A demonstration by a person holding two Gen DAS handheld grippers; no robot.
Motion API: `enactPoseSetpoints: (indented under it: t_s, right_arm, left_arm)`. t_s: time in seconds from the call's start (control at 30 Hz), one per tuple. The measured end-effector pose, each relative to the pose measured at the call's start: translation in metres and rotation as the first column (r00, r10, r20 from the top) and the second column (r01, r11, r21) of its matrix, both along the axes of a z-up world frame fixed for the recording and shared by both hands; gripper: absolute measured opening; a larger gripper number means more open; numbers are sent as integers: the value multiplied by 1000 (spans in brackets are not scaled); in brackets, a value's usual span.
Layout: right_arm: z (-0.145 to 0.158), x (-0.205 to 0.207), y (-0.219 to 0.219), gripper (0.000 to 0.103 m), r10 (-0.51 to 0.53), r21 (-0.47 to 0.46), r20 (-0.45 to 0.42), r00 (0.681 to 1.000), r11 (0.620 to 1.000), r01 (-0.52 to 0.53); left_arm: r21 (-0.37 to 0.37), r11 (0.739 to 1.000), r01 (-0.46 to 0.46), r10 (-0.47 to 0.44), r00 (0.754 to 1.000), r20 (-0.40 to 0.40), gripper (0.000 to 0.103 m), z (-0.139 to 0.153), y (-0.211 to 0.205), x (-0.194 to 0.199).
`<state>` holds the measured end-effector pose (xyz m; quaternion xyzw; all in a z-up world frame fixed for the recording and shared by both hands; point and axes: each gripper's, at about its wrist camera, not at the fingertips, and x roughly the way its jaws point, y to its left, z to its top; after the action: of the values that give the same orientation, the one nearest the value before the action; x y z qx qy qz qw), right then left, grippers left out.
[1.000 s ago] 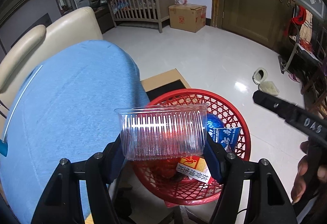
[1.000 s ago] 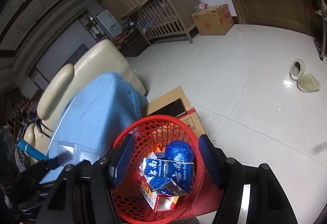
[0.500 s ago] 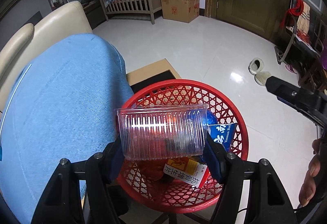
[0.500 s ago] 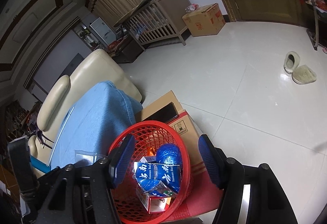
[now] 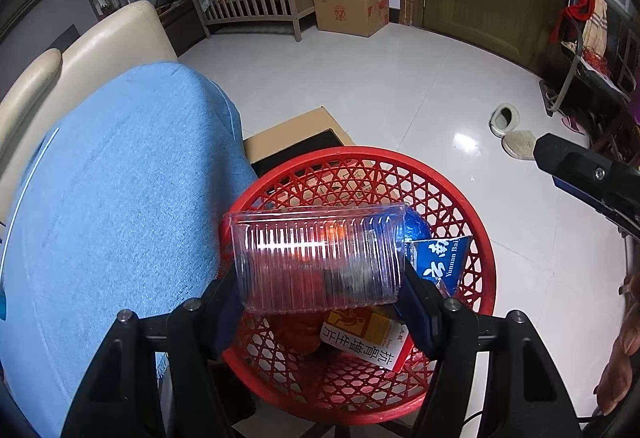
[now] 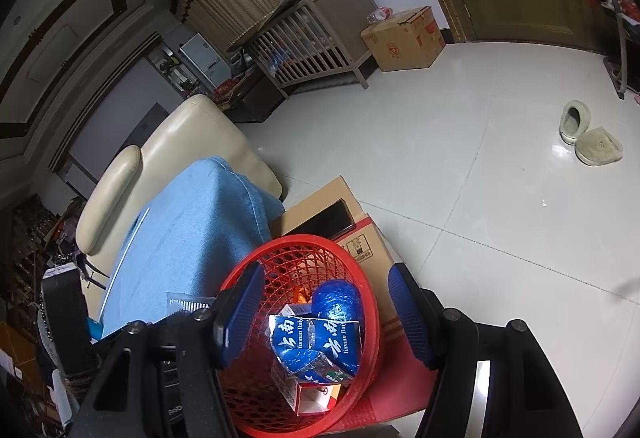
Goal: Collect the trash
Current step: 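Open the right tool to drop the wrapper while the left tool lowers and releases the container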
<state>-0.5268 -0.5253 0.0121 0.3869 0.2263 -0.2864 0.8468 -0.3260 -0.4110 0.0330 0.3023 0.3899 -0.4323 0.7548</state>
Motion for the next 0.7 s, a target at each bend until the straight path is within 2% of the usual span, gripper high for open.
enactPoseSetpoints:
  t_s: [0.23, 0.4, 0.7]
  right_arm:
    - [2, 4, 2, 68, 15, -1, 3, 1000, 1000, -15]
    - [4, 7, 6, 68, 28, -8, 5, 1000, 1000, -28]
    - [16, 14, 12, 68, 49, -34, 14, 999, 998, -48]
  left_arm:
    - [32, 999, -21, 22, 999, -33, 77, -9, -2, 8]
    - [77, 997, -9, 12, 999, -34, 77, -18, -4, 7]
    - [64, 998, -6, 7, 1000, -7, 77, -10, 3, 7]
